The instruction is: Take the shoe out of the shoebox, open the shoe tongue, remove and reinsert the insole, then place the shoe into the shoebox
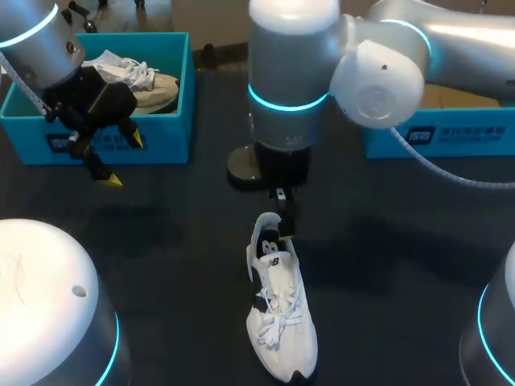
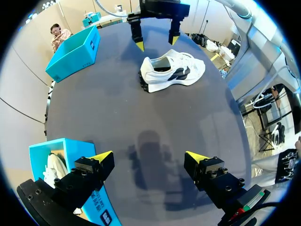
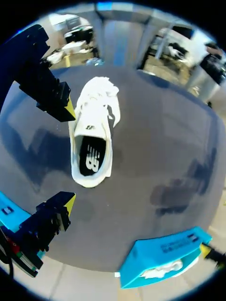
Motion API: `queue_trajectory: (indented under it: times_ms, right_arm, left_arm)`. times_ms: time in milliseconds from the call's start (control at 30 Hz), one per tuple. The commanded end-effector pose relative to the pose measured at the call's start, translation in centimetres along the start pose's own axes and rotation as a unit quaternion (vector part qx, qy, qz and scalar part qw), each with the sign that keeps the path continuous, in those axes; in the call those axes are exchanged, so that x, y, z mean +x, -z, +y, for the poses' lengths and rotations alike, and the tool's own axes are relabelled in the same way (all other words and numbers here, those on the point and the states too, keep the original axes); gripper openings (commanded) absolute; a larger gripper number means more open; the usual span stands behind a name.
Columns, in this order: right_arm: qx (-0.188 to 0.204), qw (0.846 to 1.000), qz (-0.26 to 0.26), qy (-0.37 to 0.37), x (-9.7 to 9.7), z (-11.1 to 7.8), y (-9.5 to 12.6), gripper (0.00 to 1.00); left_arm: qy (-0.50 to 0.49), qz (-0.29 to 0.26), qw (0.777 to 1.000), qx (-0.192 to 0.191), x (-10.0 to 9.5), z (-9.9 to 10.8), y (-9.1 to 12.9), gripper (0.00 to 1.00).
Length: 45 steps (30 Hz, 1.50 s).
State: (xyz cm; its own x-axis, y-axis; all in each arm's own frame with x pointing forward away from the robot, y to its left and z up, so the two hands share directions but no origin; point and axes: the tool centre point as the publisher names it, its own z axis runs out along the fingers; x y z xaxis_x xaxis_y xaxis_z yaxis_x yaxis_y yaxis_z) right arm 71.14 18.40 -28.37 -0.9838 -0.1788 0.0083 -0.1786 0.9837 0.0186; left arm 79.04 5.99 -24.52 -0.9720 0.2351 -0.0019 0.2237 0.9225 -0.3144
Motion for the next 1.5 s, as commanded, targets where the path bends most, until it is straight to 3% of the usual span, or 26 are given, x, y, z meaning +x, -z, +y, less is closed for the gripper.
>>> queue_trajectory:
  times_ms: [33,333,833,1233,1367,1500]
  right_arm:
    - [0.013,1.000,0.002,0.006,-1.4,0.9,-1.5,1.00]
    - [0.003,1.000,-0.004,-0.004,-3.0,0.6,-3.9,1.00]
    - [-0.019,0.999,-0.015,-0.032,-4.2,0.2,-8.1,1.00]
    - [-0.023,0.998,-0.009,-0.059,-4.9,-0.1,-9.6,1.00]
    - [-0.022,0.998,-0.008,-0.061,-5.0,0.0,-9.8,0.84]
    - [-0.023,0.998,-0.002,-0.062,-5.2,-0.1,-10.2,0.79]
  left_arm:
    - [0.000,0.001,1.000,-0.001,0.0,0.0,0.0,1.00]
    - [0.000,0.001,1.000,-0.001,0.0,0.0,0.0,1.00]
    - [0.000,0.001,1.000,-0.001,0.0,0.0,0.0,1.00]
    - [0.000,0.001,1.000,-0.001,0.0,0.0,0.0,1.00]
    - [0.000,0.001,1.000,-0.001,0.0,0.0,0.0,1.00]
    - [0.000,0.001,1.000,-0.001,0.0,0.0,0.0,1.00]
